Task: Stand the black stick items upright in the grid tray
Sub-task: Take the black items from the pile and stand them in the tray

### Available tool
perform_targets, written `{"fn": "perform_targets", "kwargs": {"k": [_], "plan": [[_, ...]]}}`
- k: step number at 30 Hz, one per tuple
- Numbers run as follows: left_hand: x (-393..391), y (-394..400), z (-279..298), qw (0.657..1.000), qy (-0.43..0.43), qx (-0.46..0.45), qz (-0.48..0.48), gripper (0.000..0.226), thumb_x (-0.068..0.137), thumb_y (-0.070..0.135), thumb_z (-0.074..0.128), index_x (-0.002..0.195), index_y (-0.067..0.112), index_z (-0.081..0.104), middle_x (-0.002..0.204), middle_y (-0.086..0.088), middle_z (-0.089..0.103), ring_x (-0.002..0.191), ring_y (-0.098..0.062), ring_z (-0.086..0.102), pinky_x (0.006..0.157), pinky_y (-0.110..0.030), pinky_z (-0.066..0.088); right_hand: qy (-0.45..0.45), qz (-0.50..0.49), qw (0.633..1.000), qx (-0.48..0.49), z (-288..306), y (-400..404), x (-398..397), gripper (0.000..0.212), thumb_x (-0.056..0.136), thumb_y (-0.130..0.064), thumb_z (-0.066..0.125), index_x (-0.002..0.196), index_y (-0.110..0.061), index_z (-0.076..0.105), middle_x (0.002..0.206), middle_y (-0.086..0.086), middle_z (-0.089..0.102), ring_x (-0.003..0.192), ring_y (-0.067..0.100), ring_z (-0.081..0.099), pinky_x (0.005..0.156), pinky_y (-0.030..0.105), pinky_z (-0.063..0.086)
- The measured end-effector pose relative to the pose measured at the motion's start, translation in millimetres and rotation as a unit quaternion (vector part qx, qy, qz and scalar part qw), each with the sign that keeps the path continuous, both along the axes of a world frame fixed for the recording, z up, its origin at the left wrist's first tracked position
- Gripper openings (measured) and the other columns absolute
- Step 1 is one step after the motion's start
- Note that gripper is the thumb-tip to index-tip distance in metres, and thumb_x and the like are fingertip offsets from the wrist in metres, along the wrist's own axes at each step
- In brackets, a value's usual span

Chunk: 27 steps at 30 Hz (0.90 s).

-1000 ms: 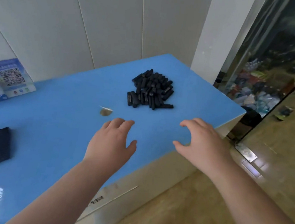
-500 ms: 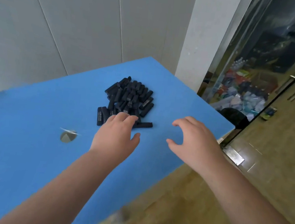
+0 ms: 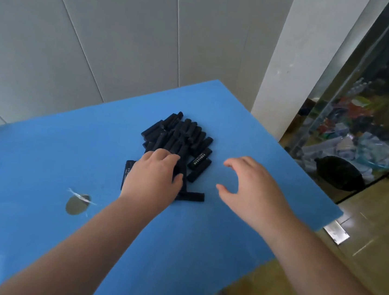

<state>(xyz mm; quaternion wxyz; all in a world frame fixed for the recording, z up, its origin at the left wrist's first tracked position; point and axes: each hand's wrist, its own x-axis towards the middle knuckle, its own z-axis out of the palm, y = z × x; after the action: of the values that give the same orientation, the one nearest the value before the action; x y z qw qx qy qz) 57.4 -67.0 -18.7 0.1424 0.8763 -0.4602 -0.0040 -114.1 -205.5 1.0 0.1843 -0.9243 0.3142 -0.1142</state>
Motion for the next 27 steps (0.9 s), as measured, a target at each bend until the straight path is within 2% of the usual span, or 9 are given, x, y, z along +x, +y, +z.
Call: {"fn": "perform_targets", "kwargs": {"k": [3,7,11,15,20,23,27], "plan": [[4,-16,1,0.999,-0.003,0.009,0.034,0.037,0.093,0.039,0.056,0.125,0.022,0.060,0.124,0.005,0.057,0.115,-0.023,0.051,0.090,-0.035,0.047,0.001,0.031,0.999,0.012,-5,-19,10,0.045,0.088,-0.040,0.068,0.129,-0.025,0.056,0.123,-0.010,0.056,0.119,0.013,0.052,0.097,0.027,0.045],[12,-44,-4,0.996,-0.002,0.036,0.080,0.032,0.093,0.039,0.055,0.115,0.017,0.062,0.117,0.003,0.056,0.110,-0.023,0.051,0.083,-0.032,0.045,0.004,0.078,0.997,0.017,-9,-43,23,0.044,0.088,-0.042,0.067,0.128,-0.027,0.056,0.125,-0.010,0.055,0.119,0.014,0.052,0.094,0.029,0.045],[17,-74,-13,0.991,-0.009,0.066,0.116,0.029,0.093,0.040,0.056,0.109,0.015,0.061,0.112,-0.003,0.054,0.106,-0.026,0.049,0.085,-0.036,0.047,0.002,0.119,0.993,0.019,-13,-64,33,0.043,0.089,-0.044,0.064,0.128,-0.029,0.055,0.126,-0.012,0.054,0.118,0.013,0.051,0.090,0.030,0.047],[20,-88,-18,0.984,-0.043,0.106,0.140,0.024,0.093,0.042,0.056,0.098,0.019,0.060,0.107,-0.003,0.053,0.099,-0.026,0.048,0.082,-0.035,0.043,0.007,0.153,0.988,0.033,-19,-80,35,0.042,0.090,-0.044,0.064,0.128,-0.029,0.055,0.125,-0.013,0.053,0.118,0.013,0.051,0.091,0.031,0.048],[21,-94,-13,0.976,-0.079,0.140,0.147,0.025,0.093,0.031,0.051,0.072,0.021,0.043,0.090,-0.001,0.052,0.082,-0.020,0.040,0.070,-0.032,0.034,0.020,0.174,0.984,0.045,-26,-94,38,0.041,0.090,-0.044,0.064,0.127,-0.029,0.056,0.125,-0.013,0.054,0.119,0.013,0.051,0.092,0.032,0.049],[20,-93,-5,0.973,-0.073,0.151,0.160,0.023,0.093,0.026,0.048,0.072,0.019,0.044,0.086,0.002,0.047,0.085,-0.022,0.044,0.069,-0.032,0.033,0.022,0.181,0.982,0.044,-31,-100,42,0.039,0.091,-0.043,0.062,0.127,-0.028,0.057,0.124,-0.013,0.054,0.118,0.013,0.051,0.089,0.030,0.048],[14,-78,4,0.969,-0.067,0.131,0.199,0.025,0.093,0.028,0.044,0.072,0.017,0.051,0.082,0.003,0.048,0.085,-0.023,0.050,0.065,-0.032,0.035,0.041,0.187,0.981,0.034,-40,-102,58,0.038,0.093,-0.041,0.060,0.128,-0.028,0.057,0.124,-0.008,0.054,0.120,0.017,0.051,0.090,0.037,0.050]]}}
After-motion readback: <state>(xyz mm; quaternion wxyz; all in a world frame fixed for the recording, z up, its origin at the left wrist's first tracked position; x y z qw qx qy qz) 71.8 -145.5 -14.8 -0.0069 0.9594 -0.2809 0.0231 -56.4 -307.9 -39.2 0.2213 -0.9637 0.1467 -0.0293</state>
